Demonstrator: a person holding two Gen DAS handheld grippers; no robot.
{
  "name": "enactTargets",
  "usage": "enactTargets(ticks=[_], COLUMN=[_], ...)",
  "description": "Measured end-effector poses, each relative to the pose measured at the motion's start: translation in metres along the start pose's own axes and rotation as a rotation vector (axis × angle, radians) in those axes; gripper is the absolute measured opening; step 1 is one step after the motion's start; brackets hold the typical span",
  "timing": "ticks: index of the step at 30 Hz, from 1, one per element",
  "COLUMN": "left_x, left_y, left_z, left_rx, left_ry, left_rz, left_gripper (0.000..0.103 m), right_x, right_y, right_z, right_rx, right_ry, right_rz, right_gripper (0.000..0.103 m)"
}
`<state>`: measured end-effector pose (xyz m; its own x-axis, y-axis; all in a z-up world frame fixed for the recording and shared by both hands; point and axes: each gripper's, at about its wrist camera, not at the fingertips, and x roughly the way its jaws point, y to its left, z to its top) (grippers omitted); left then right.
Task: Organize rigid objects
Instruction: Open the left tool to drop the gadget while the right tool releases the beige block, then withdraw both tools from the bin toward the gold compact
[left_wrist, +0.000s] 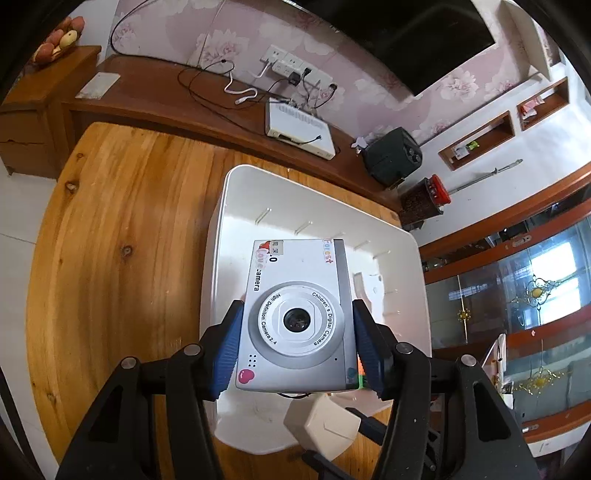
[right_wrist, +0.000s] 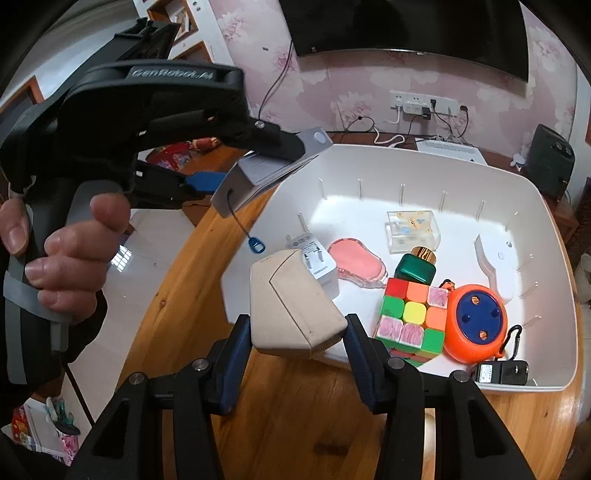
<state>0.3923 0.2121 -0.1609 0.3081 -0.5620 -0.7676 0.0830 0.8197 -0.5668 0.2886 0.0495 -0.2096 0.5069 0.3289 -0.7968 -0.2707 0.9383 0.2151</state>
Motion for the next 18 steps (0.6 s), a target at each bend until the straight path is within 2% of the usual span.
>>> enactTargets(ticks=[11,15,18], left_x=[0.024,0.019,0.011], left_y=[0.006,0.007,0.004], left_z=[0.003,0.002,0.002], left_rx=[-0.016,-0.025,-0.025], left_ry=[0.066,0.043,0.020], left_rz=[0.042,0.061,0.021], left_gripper=[0.060,0.063,0.065], right_x=[0.014,0.013,0.011], right_y=[-0.002,-0.003,-0.002], right_z=[0.002,0.001,0.000], right_rx=[0.023,0.035,0.037], right_ry=[0.032,0.035,0.039], right_rz=[-0.030,-0.033,-0.046], right_gripper=[0.050,0.050,0.051])
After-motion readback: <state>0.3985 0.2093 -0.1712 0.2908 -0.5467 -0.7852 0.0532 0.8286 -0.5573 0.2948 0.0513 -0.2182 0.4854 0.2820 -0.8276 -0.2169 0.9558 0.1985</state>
